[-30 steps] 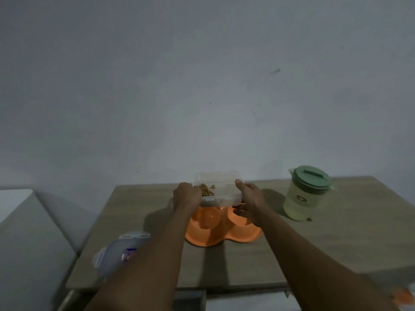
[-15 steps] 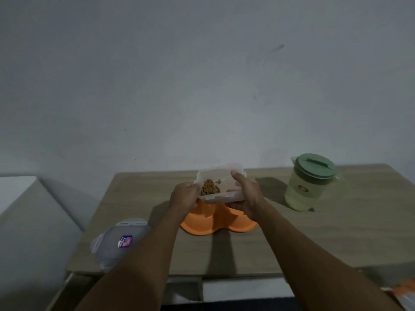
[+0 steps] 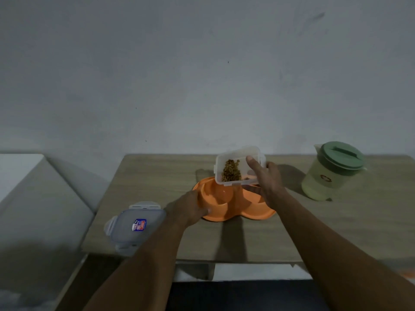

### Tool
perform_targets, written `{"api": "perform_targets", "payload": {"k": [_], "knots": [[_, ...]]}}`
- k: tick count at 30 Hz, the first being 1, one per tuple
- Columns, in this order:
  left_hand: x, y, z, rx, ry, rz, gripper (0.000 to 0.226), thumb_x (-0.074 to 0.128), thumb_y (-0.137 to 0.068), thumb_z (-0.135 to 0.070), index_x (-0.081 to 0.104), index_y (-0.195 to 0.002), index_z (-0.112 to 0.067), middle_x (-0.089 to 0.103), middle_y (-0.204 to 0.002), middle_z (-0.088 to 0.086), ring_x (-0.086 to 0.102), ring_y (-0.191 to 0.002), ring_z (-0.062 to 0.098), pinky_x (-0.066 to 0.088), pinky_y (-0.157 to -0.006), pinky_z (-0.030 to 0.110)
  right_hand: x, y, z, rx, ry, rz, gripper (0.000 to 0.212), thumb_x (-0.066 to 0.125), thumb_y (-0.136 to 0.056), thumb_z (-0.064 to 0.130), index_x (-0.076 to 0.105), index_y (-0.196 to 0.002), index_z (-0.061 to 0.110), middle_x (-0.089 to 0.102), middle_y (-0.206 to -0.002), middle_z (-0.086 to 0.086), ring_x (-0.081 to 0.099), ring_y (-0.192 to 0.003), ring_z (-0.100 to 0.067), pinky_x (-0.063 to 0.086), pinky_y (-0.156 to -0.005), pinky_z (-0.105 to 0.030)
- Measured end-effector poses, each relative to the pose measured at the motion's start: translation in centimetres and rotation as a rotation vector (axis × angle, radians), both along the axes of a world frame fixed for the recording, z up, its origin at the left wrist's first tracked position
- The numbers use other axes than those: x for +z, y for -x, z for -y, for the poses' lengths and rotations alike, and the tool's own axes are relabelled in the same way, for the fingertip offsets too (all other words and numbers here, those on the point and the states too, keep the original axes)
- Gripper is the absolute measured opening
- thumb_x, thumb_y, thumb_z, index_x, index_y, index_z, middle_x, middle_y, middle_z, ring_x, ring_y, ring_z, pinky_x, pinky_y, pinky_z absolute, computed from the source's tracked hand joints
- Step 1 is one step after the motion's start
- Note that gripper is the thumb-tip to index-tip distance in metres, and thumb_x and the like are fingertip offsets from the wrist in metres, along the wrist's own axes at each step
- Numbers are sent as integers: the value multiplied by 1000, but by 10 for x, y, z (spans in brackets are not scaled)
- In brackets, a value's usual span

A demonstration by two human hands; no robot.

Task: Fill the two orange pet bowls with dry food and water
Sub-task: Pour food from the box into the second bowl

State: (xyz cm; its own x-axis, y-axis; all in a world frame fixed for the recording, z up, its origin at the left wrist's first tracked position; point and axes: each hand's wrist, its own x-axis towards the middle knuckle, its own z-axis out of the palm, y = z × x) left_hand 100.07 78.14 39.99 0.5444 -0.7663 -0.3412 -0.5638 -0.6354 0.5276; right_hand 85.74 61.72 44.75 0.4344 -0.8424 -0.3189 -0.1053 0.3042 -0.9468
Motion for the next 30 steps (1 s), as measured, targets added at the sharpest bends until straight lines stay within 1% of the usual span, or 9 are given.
{"api": "perform_targets", "payload": {"k": [1, 3, 9, 11, 14, 19, 23, 27, 30], "knots": [[-7, 0, -1, -17, -17, 40, 72, 69, -81, -46, 40, -144, -26, 51, -142, 1, 51, -128, 23, 44, -101, 37, 0, 0, 0, 2, 17, -7, 68, 74, -82, 45, 43, -131, 12, 56, -125, -16, 64, -106, -34, 59, -54, -32], [-19, -1, 1, -33, -55, 117, 87, 68, -75, -57, 31, -147, -24, 43, -147, 1, 47, -132, 23, 44, -102, 46, 2, 1, 0, 11, 50, -21, 63, 74, -83, 43, 43, -129, 13, 56, -125, -16, 64, -104, -33, 58, -51, -28], [-30, 3, 6, -41, -102, 169, 98, 69, -76, -56, 18, -151, -19, 34, -152, 9, 42, -135, 29, 42, -104, 52, 4, 1, -2, 11, 102, -53, 58, 72, -85, 41, 41, -128, 17, 55, -125, -15, 64, -102, -31, 54, -47, -24], [-33, 1, 8, -42, -120, 165, 99, 68, -77, -56, 16, -152, -18, 29, -155, 9, 42, -136, 30, 42, -104, 53, 5, 2, -3, 16, 119, -64, 57, 72, -85, 42, 41, -127, 18, 55, -124, -13, 65, -99, -29, 54, -48, -24], [-34, 2, 9, -38, -140, 163, 100, 67, -78, -57, 13, -153, -18, 25, -158, 10, 41, -136, 31, 41, -105, 54, 5, 4, -4, 27, 136, -62, 62, 71, -85, 41, 41, -132, 16, 56, -123, -11, 65, -94, -25, 55, -52, -26], [-39, 1, 12, -42, -141, 136, 102, 68, -81, -53, 7, -155, -15, 18, -160, 12, 35, -141, 32, 36, -110, 53, 5, 5, -5, 26, 159, -63, 72, 75, -81, 44, 40, -137, 15, 55, -127, -12, 64, -103, -30, 57, -58, -31], [-37, 2, 12, -65, -163, 129, 103, 64, -86, -49, -2, -156, -10, 5, -163, 15, 25, -146, 32, 29, -116, 48, 7, 4, -8, 30, 173, -55, 70, 77, -80, 42, 42, -134, 14, 56, -125, -10, 64, -103, -28, 58, -57, -30], [-37, -2, 10, -111, -166, 135, 113, 67, -80, -56, -3, -155, -11, 3, -163, 17, 28, -145, 33, 33, -114, 48, 7, 3, -10, 44, 180, -49, 71, 77, -79, 41, 41, -135, 15, 56, -125, -9, 64, -103, -27, 56, -56, -28], [-37, -3, 10, -108, -177, 148, 115, 70, -79, -56, -4, -156, -12, 2, -163, 16, 28, -145, 32, 33, -114, 47, 7, 1, -11, 52, 176, -30, 73, 77, -80, 39, 39, -137, 14, 55, -125, -9, 64, -101, -26, 56, -51, -24]]}}
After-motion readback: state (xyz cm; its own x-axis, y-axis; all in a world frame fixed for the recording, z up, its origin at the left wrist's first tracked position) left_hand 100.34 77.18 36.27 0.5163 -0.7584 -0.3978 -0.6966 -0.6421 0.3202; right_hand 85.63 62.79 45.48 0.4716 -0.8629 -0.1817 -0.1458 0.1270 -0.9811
